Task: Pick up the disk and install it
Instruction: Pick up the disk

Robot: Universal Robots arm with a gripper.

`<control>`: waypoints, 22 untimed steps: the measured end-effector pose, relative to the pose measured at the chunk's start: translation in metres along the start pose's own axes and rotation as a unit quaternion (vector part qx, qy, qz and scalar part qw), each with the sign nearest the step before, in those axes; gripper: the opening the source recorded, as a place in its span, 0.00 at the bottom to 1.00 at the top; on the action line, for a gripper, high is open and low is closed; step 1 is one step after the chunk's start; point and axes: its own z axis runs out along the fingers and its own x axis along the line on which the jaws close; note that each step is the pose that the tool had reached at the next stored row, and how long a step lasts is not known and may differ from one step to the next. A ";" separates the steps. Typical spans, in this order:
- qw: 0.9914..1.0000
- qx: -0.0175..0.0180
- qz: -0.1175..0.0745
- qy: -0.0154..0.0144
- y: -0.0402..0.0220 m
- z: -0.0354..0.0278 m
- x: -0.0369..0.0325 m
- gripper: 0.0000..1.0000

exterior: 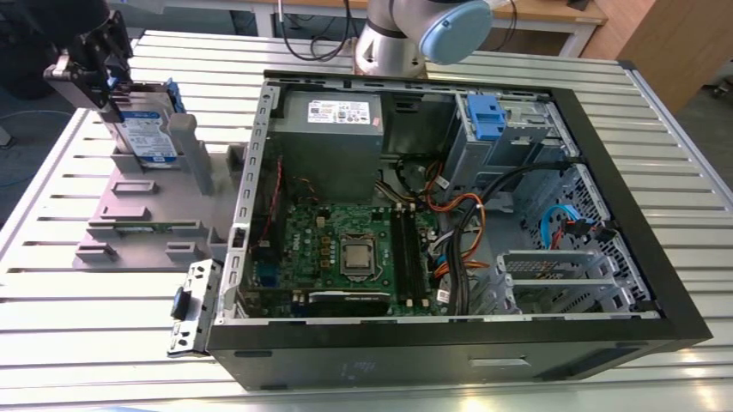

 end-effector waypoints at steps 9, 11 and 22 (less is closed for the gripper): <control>1.000 0.000 0.000 0.000 0.0000 0.0028 0.0001 0.59; 1.000 0.000 0.000 0.000 0.0000 0.0031 0.0001 0.59; 1.000 0.000 0.000 0.000 0.0000 0.0036 0.0001 0.57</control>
